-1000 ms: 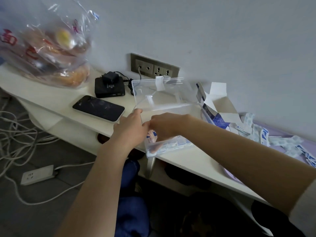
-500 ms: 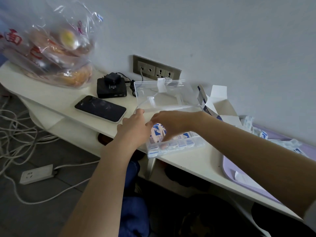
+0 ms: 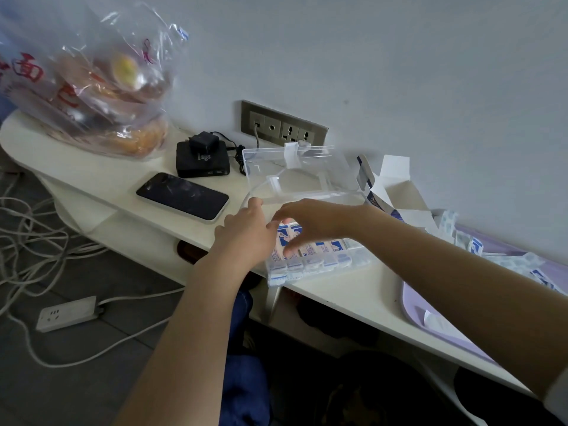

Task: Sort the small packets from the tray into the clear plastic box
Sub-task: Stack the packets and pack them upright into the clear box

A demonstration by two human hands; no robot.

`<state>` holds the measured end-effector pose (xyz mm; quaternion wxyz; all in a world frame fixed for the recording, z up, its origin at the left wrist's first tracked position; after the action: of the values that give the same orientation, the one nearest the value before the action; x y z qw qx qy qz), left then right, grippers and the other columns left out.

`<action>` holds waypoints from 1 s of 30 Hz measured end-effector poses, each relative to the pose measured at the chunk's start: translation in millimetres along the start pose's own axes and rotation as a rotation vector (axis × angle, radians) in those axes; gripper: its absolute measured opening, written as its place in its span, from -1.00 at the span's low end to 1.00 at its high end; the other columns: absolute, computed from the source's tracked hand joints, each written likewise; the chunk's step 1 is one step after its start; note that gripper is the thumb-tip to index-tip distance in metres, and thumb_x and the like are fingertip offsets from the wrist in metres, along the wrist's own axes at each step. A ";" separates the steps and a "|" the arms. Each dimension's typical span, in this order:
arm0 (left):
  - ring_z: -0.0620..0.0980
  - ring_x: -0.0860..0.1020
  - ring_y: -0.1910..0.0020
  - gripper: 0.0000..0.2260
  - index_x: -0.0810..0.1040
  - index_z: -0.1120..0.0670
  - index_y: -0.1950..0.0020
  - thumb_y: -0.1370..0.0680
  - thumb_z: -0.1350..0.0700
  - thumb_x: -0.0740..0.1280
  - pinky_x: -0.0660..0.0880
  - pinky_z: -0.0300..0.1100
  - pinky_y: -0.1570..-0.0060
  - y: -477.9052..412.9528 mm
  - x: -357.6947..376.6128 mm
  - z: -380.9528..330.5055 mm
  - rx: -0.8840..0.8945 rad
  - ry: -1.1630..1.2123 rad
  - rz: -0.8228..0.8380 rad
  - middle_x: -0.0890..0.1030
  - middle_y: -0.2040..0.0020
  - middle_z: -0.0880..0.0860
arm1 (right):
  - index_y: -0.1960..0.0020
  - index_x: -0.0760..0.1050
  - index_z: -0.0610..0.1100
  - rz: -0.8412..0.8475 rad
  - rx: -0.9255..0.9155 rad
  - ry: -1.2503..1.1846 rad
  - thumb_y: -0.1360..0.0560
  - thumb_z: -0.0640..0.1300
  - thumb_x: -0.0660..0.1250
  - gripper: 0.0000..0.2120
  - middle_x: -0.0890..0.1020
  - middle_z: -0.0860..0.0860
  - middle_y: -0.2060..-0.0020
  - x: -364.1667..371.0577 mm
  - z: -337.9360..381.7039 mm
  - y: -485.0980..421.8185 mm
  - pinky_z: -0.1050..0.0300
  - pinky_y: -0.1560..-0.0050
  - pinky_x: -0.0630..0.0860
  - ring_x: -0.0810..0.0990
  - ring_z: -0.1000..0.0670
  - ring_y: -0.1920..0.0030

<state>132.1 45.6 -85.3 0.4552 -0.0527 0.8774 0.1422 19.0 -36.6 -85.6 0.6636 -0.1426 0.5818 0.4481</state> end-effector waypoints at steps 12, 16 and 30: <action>0.13 0.40 -0.24 -0.59 0.16 0.09 -0.44 -0.63 0.00 0.11 0.33 0.08 -0.25 0.0 1.2 -1.3 0.010 -0.037 -0.006 0.43 -0.25 0.11 | 0.25 0.56 -0.05 0.021 0.145 0.002 -0.60 0.10 0.09 -0.60 0.67 0.08 0.27 -2.7 -5.0 15.5 0.18 0.00 0.48 0.63 0.12 0.23; 0.14 0.37 -0.28 -0.58 0.14 0.09 -0.45 -0.64 -0.01 0.10 0.31 0.04 -0.25 2.1 2.0 -5.2 0.007 -0.072 -0.004 0.40 -0.31 0.12 | 0.18 0.57 -0.09 -0.003 0.166 -0.054 -0.62 0.09 0.04 -0.57 0.67 0.06 0.23 1.9 -10.7 22.2 0.23 0.04 0.42 0.62 0.10 0.21; 0.11 0.33 -0.24 -0.73 0.29 0.05 -0.32 -0.61 0.12 0.14 0.26 0.01 -0.17 39.3 43.3 -80.1 0.293 -0.381 -0.245 0.38 -0.24 0.07 | 0.03 0.53 -0.07 -0.804 0.223 0.151 -0.58 0.05 0.01 -0.65 0.62 0.04 0.12 22.9 -39.0 128.8 0.03 0.25 0.50 0.57 -0.05 0.10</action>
<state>35.6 60.9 -69.0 0.6285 -0.0642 0.7743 -0.0353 -105.8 17.4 -74.4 0.7525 -0.3180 0.5717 0.0763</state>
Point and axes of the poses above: each hand's wrist, its own y-axis away from the middle knuckle, its own x-axis out of the palm, z = x × y, the point moved 2 cm from there along -y, towards the middle knuckle
